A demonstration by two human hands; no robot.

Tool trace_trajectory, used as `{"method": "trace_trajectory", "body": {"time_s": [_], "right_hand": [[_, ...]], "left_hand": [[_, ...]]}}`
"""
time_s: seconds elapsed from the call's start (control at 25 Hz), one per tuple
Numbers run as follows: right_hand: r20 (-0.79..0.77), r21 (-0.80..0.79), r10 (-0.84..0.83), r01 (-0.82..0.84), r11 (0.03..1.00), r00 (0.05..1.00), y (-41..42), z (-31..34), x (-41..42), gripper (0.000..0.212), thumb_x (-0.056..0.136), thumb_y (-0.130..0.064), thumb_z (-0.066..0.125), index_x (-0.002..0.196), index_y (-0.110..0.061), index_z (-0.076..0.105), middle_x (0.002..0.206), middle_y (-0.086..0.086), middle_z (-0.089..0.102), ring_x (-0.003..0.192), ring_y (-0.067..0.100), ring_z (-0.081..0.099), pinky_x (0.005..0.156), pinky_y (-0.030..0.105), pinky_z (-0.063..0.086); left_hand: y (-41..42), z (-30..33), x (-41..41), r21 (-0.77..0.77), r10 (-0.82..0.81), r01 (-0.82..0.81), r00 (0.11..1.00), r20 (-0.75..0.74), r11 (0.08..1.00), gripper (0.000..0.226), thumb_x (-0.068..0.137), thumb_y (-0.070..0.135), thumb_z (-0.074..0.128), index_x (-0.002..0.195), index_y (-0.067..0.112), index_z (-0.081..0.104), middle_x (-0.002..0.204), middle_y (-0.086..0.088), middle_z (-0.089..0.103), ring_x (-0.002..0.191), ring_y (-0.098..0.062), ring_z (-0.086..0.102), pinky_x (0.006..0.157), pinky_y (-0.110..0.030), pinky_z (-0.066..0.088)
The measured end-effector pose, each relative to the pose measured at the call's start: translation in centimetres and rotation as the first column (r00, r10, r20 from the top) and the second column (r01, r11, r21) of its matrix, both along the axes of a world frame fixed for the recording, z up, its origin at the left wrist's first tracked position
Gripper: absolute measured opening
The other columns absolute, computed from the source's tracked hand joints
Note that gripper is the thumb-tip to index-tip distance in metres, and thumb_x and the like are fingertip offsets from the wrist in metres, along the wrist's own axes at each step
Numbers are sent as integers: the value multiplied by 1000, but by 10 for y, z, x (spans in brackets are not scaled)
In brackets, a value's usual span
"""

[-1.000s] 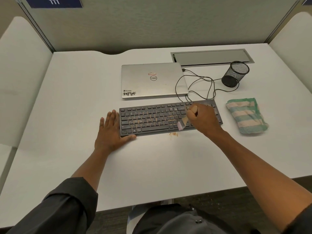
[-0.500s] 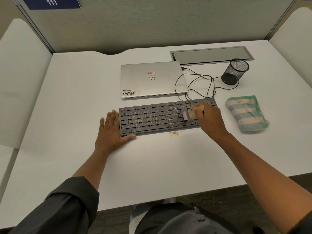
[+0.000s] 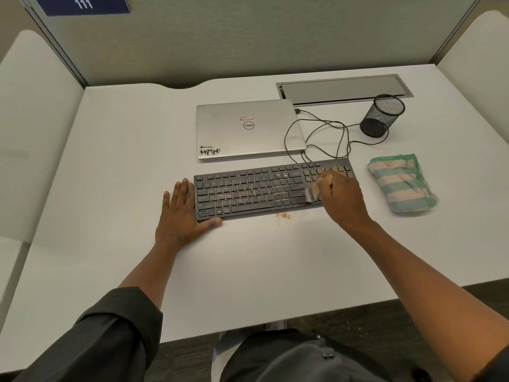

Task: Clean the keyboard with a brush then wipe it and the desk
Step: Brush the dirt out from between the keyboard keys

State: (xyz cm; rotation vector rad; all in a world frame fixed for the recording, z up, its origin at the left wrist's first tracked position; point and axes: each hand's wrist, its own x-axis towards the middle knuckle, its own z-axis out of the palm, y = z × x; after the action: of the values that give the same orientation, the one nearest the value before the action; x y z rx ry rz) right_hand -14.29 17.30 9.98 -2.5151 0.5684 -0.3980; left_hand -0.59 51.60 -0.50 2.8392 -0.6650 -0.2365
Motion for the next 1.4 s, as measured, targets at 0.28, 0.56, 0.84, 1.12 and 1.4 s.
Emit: {"method": "trace_trajectory", "body": {"time_s": [0.28, 0.56, 0.84, 1.12, 1.4], "right_hand": [[44, 14, 180, -180, 983, 983, 5, 0, -12, 26, 98, -20, 46, 88, -8, 67, 74, 6, 66, 69, 23, 59, 61, 38, 49], [-5, -42, 283, -283, 958, 959, 28, -7, -8, 23, 100, -21, 48, 85, -12, 62, 71, 2, 61, 67, 19, 55, 58, 31, 41], [-5, -62, 221, -221, 973, 975, 14, -6, -6, 26, 99, -24, 46, 86, -10, 63, 72, 5, 63, 66, 22, 57, 59, 36, 47], [94, 39, 146, -151, 988, 985, 12, 6, 17, 22, 100, -19, 50, 96, -11, 69, 74, 3, 67, 69, 21, 60, 60, 30, 46], [-4, 260, 101, -97, 961, 995, 7, 5, 61, 22, 99, -27, 50, 96, -15, 68, 83, 2, 70, 83, 20, 67, 74, 31, 50]], "left_hand": [[0, 0, 0, 6, -1, 1, 1000, 3, 1000, 134, 67, 102, 26, 162, 13, -4, 171, -8, -4, 156, -19, -11, 126, -47, -7], [-1, 0, 0, 8, 1, -1, 1000, -5, 1000, 135, 66, 103, 24, 162, 13, -5, 171, -8, -5, 156, -19, -12, 126, -47, -7], [0, -1, 0, 12, -5, 5, 1000, 3, 1000, 135, 66, 104, 23, 162, 13, -4, 171, -9, -3, 157, -20, -11, 126, -48, -6], [0, -1, 1, 18, 0, 0, 1000, -1, 1000, 136, 65, 104, 23, 162, 13, -5, 171, -8, -5, 156, -19, -12, 126, -48, -6], [0, 0, 0, 7, 1, -1, 1000, -5, 1000, 134, 66, 103, 23, 162, 15, -6, 171, -8, -6, 156, -19, -13, 126, -47, -6]]}}
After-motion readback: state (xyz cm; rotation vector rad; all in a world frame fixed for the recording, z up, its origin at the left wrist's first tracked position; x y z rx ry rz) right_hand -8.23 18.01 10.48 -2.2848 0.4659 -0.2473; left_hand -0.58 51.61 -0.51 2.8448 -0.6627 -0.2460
